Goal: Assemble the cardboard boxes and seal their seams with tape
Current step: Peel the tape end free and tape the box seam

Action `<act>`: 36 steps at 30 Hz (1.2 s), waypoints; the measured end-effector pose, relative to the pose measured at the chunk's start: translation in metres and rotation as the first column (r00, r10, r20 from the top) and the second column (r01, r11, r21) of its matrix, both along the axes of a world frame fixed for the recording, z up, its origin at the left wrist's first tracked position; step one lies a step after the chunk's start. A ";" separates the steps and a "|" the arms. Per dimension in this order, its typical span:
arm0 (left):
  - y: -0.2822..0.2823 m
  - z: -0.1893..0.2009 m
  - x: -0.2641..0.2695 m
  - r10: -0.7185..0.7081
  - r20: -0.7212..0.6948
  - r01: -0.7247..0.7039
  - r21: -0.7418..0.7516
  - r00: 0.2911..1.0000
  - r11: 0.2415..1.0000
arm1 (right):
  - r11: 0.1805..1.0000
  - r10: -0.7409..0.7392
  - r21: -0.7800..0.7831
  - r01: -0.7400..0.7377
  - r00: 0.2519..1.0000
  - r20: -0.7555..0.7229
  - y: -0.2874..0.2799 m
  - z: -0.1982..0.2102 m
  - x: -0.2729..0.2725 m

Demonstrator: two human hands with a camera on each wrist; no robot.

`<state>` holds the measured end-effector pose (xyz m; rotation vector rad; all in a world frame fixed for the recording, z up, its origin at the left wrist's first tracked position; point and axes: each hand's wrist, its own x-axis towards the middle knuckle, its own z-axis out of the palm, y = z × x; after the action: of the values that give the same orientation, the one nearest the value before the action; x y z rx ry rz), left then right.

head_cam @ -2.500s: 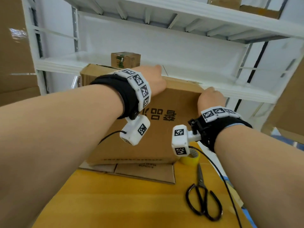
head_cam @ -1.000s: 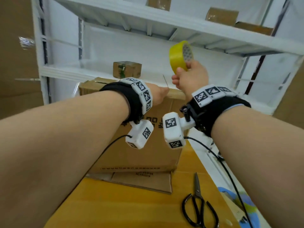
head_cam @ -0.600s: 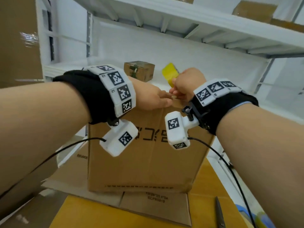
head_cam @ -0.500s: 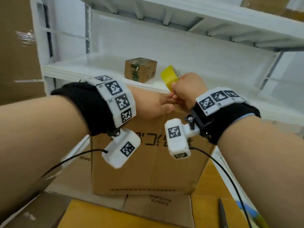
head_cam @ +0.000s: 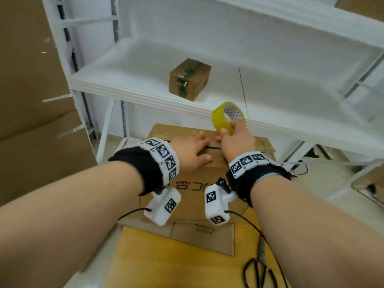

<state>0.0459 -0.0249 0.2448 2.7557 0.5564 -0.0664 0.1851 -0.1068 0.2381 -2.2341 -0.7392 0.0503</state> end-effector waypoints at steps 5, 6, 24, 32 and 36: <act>0.030 -0.012 -0.035 0.246 -0.052 -0.240 0.102 0.968 0.965 | 0.990 0.001 -0.141 -0.011 0.997 -0.072 -0.014 0.004 -0.012; 0.034 -0.013 -0.041 0.283 -0.057 -0.278 0.087 0.957 0.957 | 0.986 0.003 -0.169 -0.019 0.996 -0.090 -0.013 0.009 -0.015; 0.026 0.000 -0.019 0.543 0.000 -0.528 -0.240 0.840 0.815 | 0.918 0.032 -0.367 -0.151 0.950 -0.310 -0.005 0.043 -0.019; 0.040 -0.001 0.002 0.492 -0.010 -0.485 -0.194 0.870 0.853 | 0.783 0.179 -0.460 -0.418 0.860 -0.477 -0.001 0.058 0.024; 0.049 -0.003 0.005 0.475 -0.011 -0.466 -0.222 0.880 0.857 | 0.800 0.179 -0.405 -0.442 0.820 -0.543 0.001 0.051 0.028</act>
<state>0.0508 0.0245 0.2416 2.3293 1.1241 0.0478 0.2130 -0.1055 0.2895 -2.3974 -0.8847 1.0622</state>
